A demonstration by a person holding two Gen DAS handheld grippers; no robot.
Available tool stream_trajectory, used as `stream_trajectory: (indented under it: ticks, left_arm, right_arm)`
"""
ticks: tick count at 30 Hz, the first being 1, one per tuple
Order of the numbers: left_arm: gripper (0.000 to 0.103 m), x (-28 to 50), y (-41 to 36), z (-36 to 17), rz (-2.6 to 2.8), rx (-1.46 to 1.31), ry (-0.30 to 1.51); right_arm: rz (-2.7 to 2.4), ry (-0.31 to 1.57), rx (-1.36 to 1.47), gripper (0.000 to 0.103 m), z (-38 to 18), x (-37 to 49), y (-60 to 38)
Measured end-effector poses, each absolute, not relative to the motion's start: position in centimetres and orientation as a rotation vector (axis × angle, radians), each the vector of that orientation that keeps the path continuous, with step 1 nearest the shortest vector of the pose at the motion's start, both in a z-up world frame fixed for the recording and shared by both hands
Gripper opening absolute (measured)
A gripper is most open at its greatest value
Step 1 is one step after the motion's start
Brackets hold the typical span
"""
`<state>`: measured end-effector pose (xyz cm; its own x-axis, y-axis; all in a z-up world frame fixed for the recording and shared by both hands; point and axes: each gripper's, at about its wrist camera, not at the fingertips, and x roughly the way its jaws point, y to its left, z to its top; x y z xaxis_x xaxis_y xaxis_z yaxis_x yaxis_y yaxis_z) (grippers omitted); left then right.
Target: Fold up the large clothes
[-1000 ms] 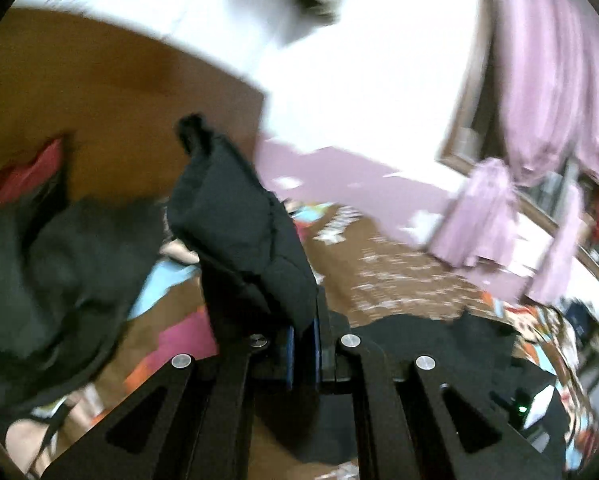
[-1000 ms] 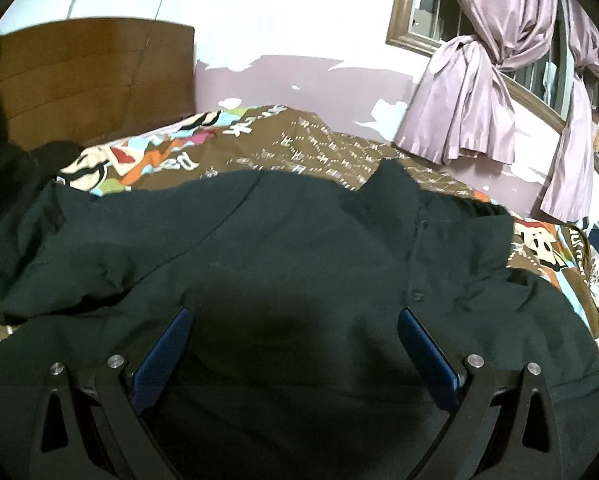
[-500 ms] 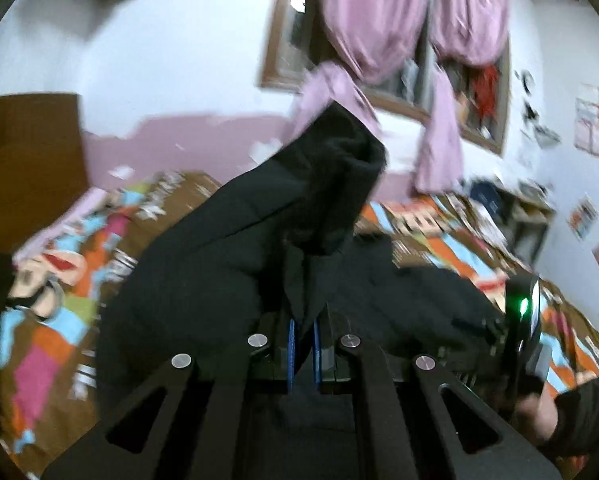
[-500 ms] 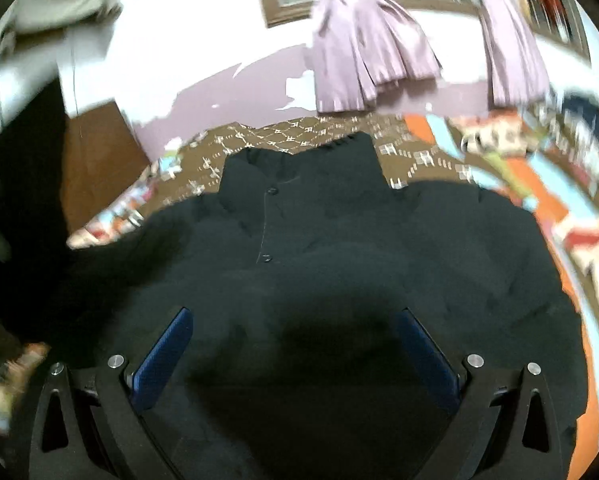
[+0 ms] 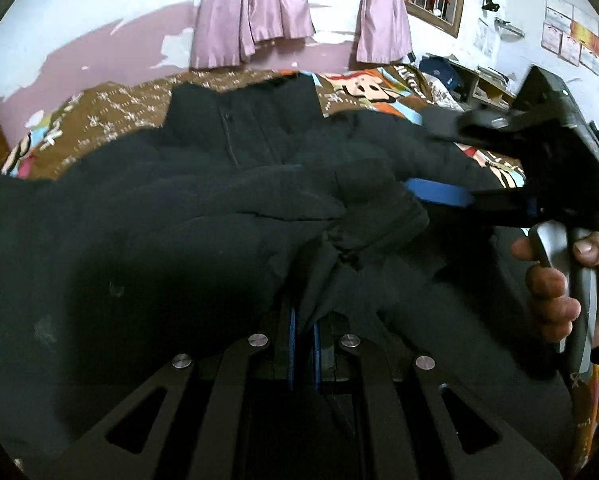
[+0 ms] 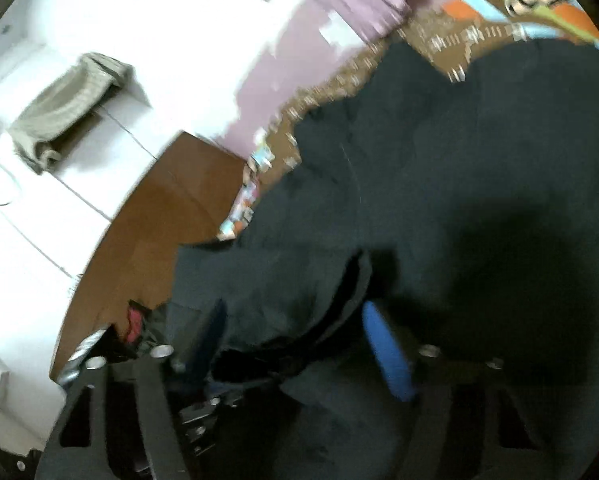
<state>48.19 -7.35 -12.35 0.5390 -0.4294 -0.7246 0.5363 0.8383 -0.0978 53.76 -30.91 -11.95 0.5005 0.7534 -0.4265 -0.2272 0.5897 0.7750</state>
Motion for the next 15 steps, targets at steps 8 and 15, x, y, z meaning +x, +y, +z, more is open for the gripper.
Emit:
stream_trajectory:
  ticks: [8, 15]
  left_arm:
    - [0.005, 47.4, -8.0, -12.9, -0.593, 0.175, 0.846]
    - [0.018, 45.1, -6.3, -10.9, -0.708, 0.057, 0.802]
  right_arm:
    - [0.615, 0.905, 0.764, 0.006, -13.3, 54.7, -31.1]
    - [0.577, 0.738, 0.649, 0.004, -9.0, 52.6, -33.3]
